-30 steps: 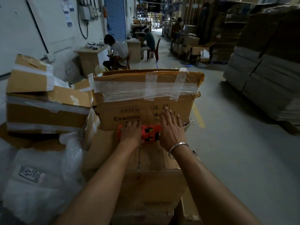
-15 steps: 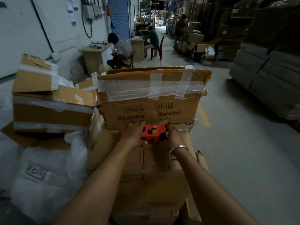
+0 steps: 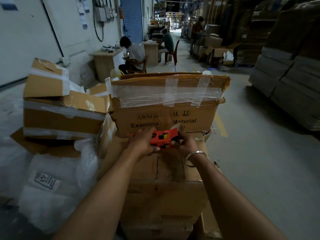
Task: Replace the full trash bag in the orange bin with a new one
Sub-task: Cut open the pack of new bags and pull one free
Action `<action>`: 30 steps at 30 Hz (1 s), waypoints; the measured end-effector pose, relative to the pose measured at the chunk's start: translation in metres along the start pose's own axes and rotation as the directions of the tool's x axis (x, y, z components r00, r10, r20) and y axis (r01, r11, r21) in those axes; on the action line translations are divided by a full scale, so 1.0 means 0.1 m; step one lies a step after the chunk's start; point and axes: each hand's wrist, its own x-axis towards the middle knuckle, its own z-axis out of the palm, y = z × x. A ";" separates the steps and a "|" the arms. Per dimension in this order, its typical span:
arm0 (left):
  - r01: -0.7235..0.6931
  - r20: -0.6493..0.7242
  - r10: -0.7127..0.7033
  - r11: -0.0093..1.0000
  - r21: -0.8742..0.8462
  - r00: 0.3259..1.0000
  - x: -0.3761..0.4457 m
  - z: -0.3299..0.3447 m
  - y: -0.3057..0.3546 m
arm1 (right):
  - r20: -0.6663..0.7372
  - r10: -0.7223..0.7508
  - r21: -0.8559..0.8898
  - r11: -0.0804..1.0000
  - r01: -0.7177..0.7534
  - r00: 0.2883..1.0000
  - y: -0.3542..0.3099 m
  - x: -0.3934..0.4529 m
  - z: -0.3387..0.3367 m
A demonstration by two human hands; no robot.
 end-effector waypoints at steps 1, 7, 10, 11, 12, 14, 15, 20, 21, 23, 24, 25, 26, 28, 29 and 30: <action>-0.012 -0.009 0.012 1.000 0.006 1.000 0.00 -0.01 -0.01 | 0.010 -0.004 -0.007 1.000 0.004 1.000 -0.01 0.00 0.00; -0.032 -0.040 0.031 0.999 -0.019 0.999 0.00 0.01 -0.01 | -0.001 0.036 0.024 0.999 -0.036 0.999 -0.07 0.05 -0.01; -0.051 -0.046 0.050 0.999 -0.016 0.998 0.01 0.04 0.01 | -0.053 0.040 -0.014 0.999 -0.041 0.998 -0.12 0.08 0.02; -0.054 -0.038 0.054 0.998 -0.008 0.998 0.02 0.04 0.01 | -0.067 0.041 -0.013 0.999 -0.042 0.997 -0.12 0.08 0.02; -0.055 -0.025 0.055 0.998 0.005 0.998 0.03 0.04 0.00 | -0.076 0.044 -0.003 0.999 -0.045 0.996 -0.12 0.08 0.04; -0.045 0.009 0.044 0.998 0.052 0.999 0.04 0.05 0.01 | -0.090 0.060 0.016 0.998 -0.058 0.994 -0.09 0.05 0.06; -0.039 0.027 0.037 0.996 0.076 0.999 0.04 0.06 0.01 | -0.095 0.067 0.025 0.998 -0.065 0.993 -0.08 0.04 0.06; -0.037 0.081 0.024 0.986 0.164 0.996 0.03 0.15 0.01 | -0.073 0.144 0.110 0.985 -0.136 0.987 0.03 -0.01 0.07; -0.048 0.096 0.032 0.985 0.169 0.995 0.03 0.15 0.01 | -0.071 0.166 0.122 0.980 -0.157 0.983 0.04 -0.02 0.07; -0.069 0.123 0.048 0.983 0.171 0.991 0.03 0.15 0.02 | -0.058 0.217 0.152 0.967 -0.206 0.974 0.05 -0.03 0.08; -0.078 0.132 0.055 0.981 0.178 0.990 0.04 0.15 0.03 | -0.040 0.240 0.168 0.958 -0.231 0.970 0.05 -0.03 0.08; -0.085 0.141 0.059 0.978 0.189 0.988 0.04 0.14 0.02 | -0.012 0.256 0.172 0.953 -0.250 0.967 0.06 -0.04 0.07; -0.093 0.148 0.064 0.975 0.201 0.987 0.04 0.15 0.01 | 0.015 0.260 0.160 0.953 -0.259 0.966 0.06 -0.04 0.07; -0.117 0.143 0.087 0.969 0.219 0.986 0.04 0.16 -0.02 | 0.049 0.258 0.105 0.959 -0.262 0.965 0.07 -0.03 0.04; -0.123 0.137 0.094 0.968 0.220 0.986 0.04 0.16 -0.04 | 0.055 0.257 0.082 0.962 -0.261 0.965 0.07 -0.02 0.03; -0.123 0.132 0.096 0.967 0.221 0.987 0.04 0.16 -0.06 | 0.059 0.256 0.070 0.963 -0.260 0.965 0.06 0.00 0.01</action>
